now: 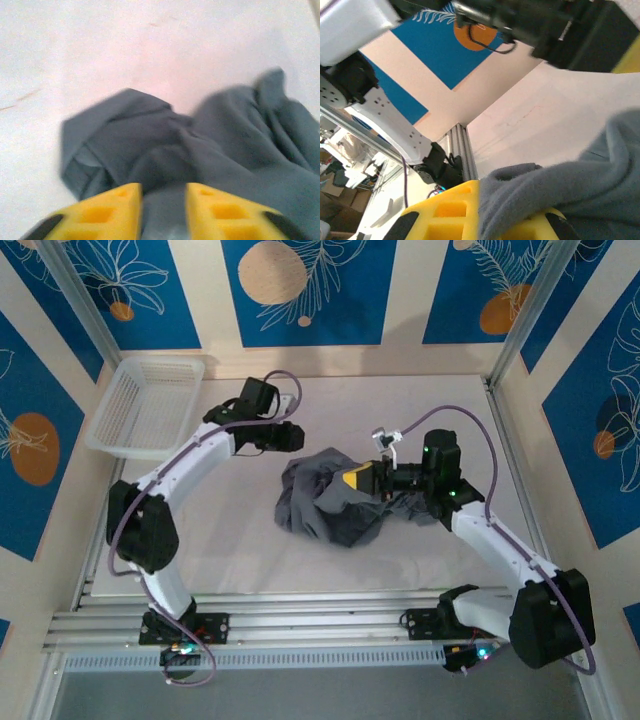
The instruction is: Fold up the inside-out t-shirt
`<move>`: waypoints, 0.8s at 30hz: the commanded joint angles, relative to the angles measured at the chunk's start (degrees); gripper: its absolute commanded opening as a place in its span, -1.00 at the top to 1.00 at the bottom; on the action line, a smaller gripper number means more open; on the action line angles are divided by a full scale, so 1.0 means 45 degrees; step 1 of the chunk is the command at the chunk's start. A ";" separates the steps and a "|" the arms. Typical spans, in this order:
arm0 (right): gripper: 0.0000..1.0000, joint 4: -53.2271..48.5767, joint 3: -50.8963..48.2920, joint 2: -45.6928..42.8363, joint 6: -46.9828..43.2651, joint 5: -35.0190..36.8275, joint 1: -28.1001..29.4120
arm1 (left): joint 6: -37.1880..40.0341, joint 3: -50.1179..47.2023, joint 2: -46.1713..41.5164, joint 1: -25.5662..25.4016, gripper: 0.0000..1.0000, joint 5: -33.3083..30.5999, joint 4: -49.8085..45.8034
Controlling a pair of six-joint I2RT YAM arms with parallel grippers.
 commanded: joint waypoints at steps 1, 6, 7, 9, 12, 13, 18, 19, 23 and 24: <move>1.00 0.0393 0.0038 -0.0455 0.0617 -0.0364 -0.0132 | -0.0143 -0.0017 0.0165 0.0196 -0.02 -0.0926 0.0087; 1.00 0.0047 -0.0182 -0.0533 0.0298 0.0397 -0.0306 | 0.0300 -0.1753 -0.1808 0.0205 -0.11 0.0142 0.0190; 1.00 -0.0132 -0.0182 -0.0503 0.0162 0.0412 -0.0345 | 0.0299 -0.2214 -0.2328 0.0181 -0.11 0.1224 0.0496; 1.00 -0.0188 -0.0200 -0.0415 0.0074 0.0314 -0.0415 | 0.0029 -0.3165 -0.3190 -0.0040 -0.11 0.3286 0.1375; 1.00 -0.0242 -0.0042 -0.0150 0.0001 0.0074 -0.0457 | 0.0608 -0.3859 -0.3650 -0.0989 -0.11 0.3819 0.1180; 1.00 -0.0286 0.0086 -0.0034 -0.0028 -0.0033 -0.0454 | 0.0978 -0.3849 -0.3525 -0.1323 -0.11 0.3500 0.0766; 1.00 -0.0574 0.0615 0.0410 -0.0140 -0.0465 -0.0319 | 0.0868 -0.3381 -0.2114 -0.2248 -0.39 0.2067 0.1101; 1.00 -0.0684 0.0692 0.0452 -0.0143 -0.0476 -0.0285 | 0.0780 -0.3224 -0.1686 -0.2346 -0.52 0.1862 0.1462; 1.00 -0.0843 0.0799 0.0450 -0.0004 -0.0614 -0.0075 | 0.0482 -0.1816 0.0230 -0.2661 -0.81 0.0451 0.2352; 1.00 -0.0813 0.0777 0.0440 0.0093 -0.0662 -0.0022 | 0.0355 -0.1452 0.0595 -0.2674 -0.82 0.0056 0.2431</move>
